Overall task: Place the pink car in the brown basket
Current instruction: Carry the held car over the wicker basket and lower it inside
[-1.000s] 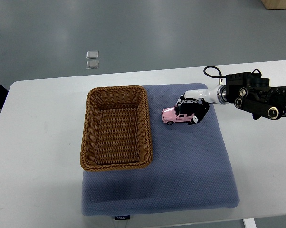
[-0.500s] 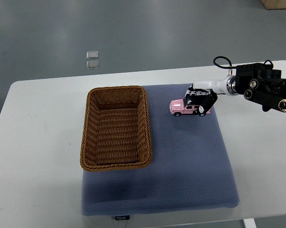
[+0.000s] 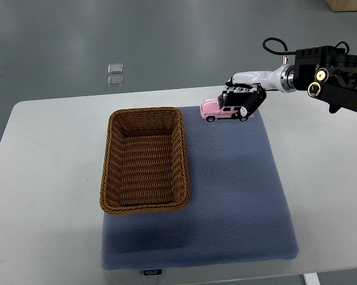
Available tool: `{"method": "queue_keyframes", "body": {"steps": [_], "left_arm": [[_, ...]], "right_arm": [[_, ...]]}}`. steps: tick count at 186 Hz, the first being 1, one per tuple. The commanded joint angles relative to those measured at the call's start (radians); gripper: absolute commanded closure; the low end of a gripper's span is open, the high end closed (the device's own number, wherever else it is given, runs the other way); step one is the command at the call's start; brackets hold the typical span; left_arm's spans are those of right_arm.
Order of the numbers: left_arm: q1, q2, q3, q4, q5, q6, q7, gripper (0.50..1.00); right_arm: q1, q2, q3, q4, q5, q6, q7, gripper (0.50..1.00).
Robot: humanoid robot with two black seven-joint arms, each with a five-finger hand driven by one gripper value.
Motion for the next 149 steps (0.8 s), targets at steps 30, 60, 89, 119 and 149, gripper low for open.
{"method": "queue_keyframes", "body": {"steps": [30,60,89,119,149], "left_arm": [[0.0,0.0,-0.001,0.0,0.0,0.0,0.0,0.5],[0.0,0.0,-0.001,0.0,0.0,0.0,0.0,0.5],[0.0,0.0,-0.001,0.001,0.0,0.0,0.0,0.5],[0.0,0.0,-0.001,0.006,0.0,0.0,0.0,0.5],[0.0,0.0,-0.001,0.004,0.0,0.0,0.0,0.5]], "right_arm": [[0.077,0.233,-0.056,-0.059,0.074,-0.006,-0.002,1.0],[0.077,0.368,-0.083,-0.13,0.1,-0.015,0.0,1.0],[0.042,0.429,-0.084,-0.188,0.1,-0.019,0.001,1.0],[-0.004,0.429,-0.081,-0.233,0.101,-0.041,0.001,1.0],[-0.041,0.429,-0.084,-0.274,0.09,-0.061,0.001,1.0]]}}
